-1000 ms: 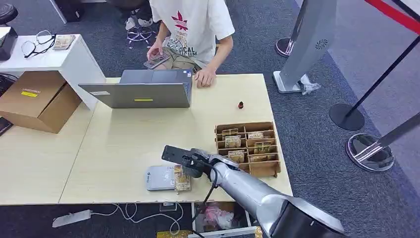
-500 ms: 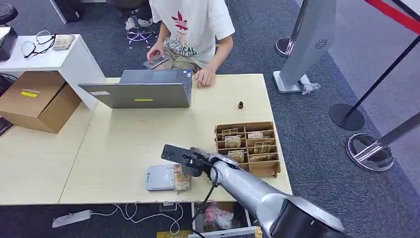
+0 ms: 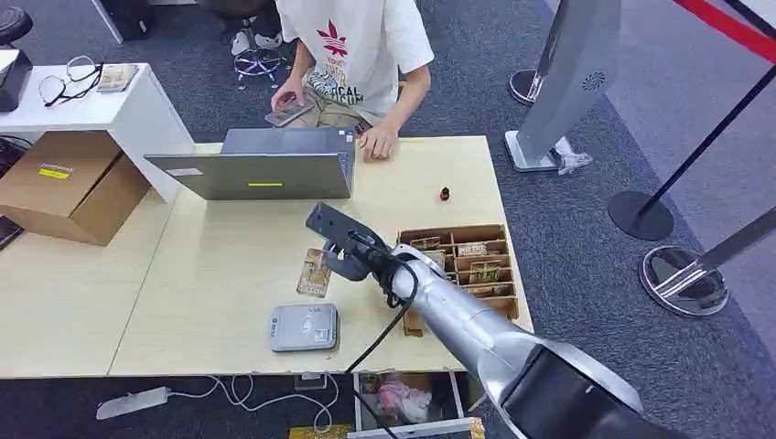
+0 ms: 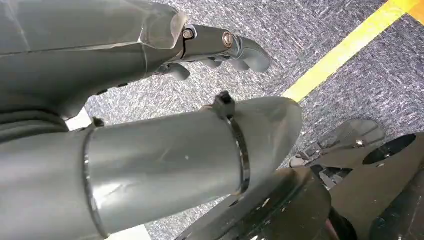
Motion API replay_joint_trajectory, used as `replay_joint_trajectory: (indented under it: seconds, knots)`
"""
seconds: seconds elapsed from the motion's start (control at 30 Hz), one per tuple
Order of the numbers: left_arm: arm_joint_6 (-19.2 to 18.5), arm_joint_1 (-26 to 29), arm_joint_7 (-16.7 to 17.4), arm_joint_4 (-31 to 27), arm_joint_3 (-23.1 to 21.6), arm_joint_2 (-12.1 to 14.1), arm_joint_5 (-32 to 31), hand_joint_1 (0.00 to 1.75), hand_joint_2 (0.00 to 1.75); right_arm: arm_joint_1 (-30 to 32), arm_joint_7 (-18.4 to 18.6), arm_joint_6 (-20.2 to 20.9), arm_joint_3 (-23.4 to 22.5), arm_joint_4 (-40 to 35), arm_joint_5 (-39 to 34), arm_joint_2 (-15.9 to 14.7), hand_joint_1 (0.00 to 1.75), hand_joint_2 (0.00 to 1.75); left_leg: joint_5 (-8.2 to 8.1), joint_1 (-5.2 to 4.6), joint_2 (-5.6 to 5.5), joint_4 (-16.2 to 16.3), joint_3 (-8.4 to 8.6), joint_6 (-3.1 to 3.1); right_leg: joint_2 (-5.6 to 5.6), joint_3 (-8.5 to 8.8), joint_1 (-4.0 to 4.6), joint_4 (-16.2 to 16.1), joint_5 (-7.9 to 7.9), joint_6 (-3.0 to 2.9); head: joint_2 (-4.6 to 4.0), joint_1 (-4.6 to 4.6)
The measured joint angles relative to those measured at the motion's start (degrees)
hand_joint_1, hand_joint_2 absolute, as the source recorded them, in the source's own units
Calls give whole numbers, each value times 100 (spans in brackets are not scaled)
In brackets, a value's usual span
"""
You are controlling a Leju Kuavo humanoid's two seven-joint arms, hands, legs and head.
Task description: Pass the card to the sensor for recognition and then transmit it.
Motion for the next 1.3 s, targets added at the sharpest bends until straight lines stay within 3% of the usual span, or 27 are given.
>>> replay_joint_trajectory:
  seconds: [0.33, 0.5, 0.87, 1.3]
  knots:
    - [46, 2, -2, 2, 42, -4, 57, 0, 0, -26, -750, -114, -818, -455, -555, -131, 175, 175, 0, 0, 0, 1, 0, 0, 0, 0, 0, -1, 0, 0, 0, 2]
    - [103, 7, -11, 2, 144, -18, 120, 0, 0, 321, -1253, -350, -1255, -1201, -649, -278, 175, 175, 0, 0, -2, 1, -1, 0, -1, 0, 0, -1, 0, 0, 0, 2]
    - [120, 25, 46, 2, 177, -46, 20, 0, 0, 2032, -1333, -804, -2305, -4066, -112, -623, 175, 175, -3, -1, -1, 1, -4, 3, -1, -2, 0, -7, -2, 1, 0, 0]
    - [129, 17, 109, 2, 177, -55, -37, 0, 0, 3060, -1421, -909, -2693, -5731, 291, -675, 175, 175, -3, 0, 0, 0, -4, 3, -1, -2, 1, -6, -2, 1, 0, 0]
